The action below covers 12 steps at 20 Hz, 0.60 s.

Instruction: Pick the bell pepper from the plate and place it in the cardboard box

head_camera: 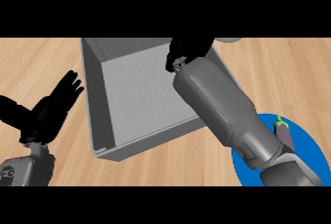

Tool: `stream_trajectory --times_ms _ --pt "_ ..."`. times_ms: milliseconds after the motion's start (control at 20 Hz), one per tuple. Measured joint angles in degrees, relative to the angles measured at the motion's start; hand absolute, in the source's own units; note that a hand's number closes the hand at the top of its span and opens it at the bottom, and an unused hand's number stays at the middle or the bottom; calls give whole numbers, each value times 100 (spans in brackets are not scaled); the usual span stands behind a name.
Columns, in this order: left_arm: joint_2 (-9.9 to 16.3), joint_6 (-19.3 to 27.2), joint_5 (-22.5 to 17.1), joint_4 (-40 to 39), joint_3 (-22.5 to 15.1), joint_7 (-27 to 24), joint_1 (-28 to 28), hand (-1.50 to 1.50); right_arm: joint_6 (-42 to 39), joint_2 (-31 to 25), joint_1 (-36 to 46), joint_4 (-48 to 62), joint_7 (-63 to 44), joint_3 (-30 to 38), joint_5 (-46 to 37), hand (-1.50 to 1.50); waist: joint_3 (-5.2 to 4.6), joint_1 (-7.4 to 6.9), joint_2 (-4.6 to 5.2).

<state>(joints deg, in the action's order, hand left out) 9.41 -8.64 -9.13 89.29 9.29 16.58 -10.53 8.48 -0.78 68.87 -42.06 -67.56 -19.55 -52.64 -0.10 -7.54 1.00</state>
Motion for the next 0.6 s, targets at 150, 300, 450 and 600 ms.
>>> stream_trajectory --times_ms 150,300,450,600 --pt "16 18 7 -1 35 -8 49 0 623 -2 -9 -171 98 -18 -192 -150 3 88 -23" --pt "21 57 13 -38 85 -26 76 0 1223 -6 37 -379 134 90 -456 -150 4 180 -50" --pt "56 69 -17 -27 164 -15 150 0 1866 -5 -86 -613 167 208 -718 -150 7 281 -91" --pt "113 31 -42 -15 224 -43 226 0 2372 -2 -232 -794 155 312 -946 -150 6 345 -110"
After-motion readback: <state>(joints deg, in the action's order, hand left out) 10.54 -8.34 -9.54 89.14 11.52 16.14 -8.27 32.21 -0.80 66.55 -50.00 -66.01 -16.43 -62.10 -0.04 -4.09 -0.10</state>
